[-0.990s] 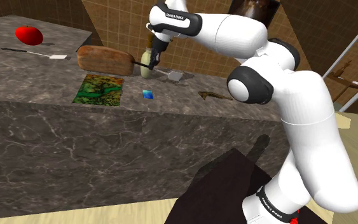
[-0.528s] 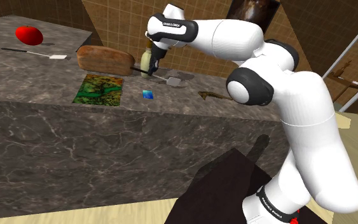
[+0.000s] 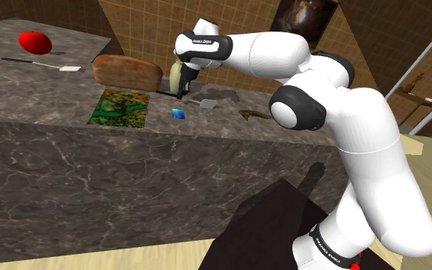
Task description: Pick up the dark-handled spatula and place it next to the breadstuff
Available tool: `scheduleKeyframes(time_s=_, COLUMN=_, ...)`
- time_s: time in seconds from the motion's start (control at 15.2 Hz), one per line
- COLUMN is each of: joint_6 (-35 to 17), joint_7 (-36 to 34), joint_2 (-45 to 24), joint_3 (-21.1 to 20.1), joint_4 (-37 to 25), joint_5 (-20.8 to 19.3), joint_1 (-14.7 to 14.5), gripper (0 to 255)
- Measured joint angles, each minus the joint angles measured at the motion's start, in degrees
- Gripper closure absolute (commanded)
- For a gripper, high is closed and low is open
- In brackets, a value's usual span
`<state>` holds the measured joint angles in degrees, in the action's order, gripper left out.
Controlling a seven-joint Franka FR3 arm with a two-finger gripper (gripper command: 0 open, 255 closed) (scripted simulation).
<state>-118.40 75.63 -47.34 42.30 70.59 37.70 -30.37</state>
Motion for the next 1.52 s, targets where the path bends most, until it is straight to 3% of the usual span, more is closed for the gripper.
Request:
scheduleKeyframes(time_s=0.66, joint_6=-2.8, joint_7=0.9, joint_2=-1.2, joint_3=-0.8, joint_4=1.8, joint_5=1.0, joint_1=-0.1, gripper=255)
scheduleKeyframes(time_s=0.73, joint_6=-2.8, joint_7=0.9, joint_2=-1.2, joint_3=-0.8, joint_4=1.8, joint_5=1.0, joint_1=-0.1, gripper=0)
scheduleKeyframes(time_s=1.19, joint_6=-2.1, joint_7=0.8, joint_2=-0.9, joint_3=-0.6, joint_4=1.5, joint_5=0.8, joint_1=0.0, gripper=0)
scheduleKeyframes(time_s=1.52, joint_6=0.3, joint_7=0.3, joint_2=3.2, joint_3=1.3, joint_4=3.1, joint_5=-1.1, joint_1=-1.8, gripper=0)
